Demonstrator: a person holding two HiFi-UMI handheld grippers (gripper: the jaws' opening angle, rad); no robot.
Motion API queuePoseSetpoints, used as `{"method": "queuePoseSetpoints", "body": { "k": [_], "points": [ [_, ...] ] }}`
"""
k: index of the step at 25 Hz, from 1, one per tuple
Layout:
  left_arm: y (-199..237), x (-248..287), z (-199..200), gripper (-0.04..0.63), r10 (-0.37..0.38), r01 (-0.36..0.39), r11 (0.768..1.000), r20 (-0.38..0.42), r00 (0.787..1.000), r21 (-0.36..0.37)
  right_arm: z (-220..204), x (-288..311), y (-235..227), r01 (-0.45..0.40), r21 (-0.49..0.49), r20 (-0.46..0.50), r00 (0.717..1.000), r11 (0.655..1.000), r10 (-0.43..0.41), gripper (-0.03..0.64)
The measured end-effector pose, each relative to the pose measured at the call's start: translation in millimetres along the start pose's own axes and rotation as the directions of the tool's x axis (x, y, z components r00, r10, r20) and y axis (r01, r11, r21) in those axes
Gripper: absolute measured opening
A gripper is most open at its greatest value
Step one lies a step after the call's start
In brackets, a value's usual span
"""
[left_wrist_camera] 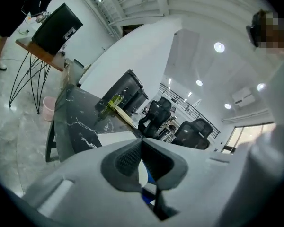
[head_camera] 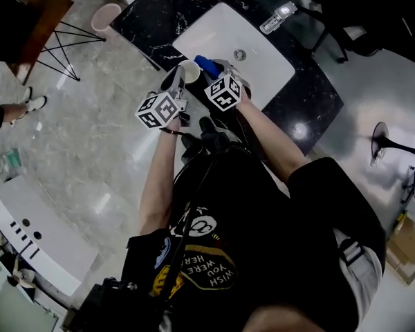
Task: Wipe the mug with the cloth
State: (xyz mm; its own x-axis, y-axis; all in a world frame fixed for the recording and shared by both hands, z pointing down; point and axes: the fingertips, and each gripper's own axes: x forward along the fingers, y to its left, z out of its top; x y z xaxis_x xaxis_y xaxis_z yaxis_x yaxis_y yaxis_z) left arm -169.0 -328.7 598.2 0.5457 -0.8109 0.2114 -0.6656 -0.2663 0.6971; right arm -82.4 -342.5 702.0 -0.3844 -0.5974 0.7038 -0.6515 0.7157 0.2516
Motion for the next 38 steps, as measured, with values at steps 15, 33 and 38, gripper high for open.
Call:
{"method": "queuePoseSetpoints", "body": {
  "k": [15,33,38],
  "points": [
    [23,-9,-10,0.003,0.115,-0.114,0.992,-0.025,0.993,0.048,14,-17,-10,-0.022,0.053,0.087,0.996,0.998,0.018,0.143],
    [8,0,-21,0.003,0.026,-0.026,0.997,-0.002,1.0,-0.078,7,1,-4,-0.1,-0.175,0.024,0.994,0.98,0.106,0.146],
    [6,1,-22,0.003,0.043,-0.043,0.998,-0.008,0.999,-0.048,1,-38,46,-0.222,-0.211,0.062,0.969,0.952,0.239,0.147]
  ]
}}
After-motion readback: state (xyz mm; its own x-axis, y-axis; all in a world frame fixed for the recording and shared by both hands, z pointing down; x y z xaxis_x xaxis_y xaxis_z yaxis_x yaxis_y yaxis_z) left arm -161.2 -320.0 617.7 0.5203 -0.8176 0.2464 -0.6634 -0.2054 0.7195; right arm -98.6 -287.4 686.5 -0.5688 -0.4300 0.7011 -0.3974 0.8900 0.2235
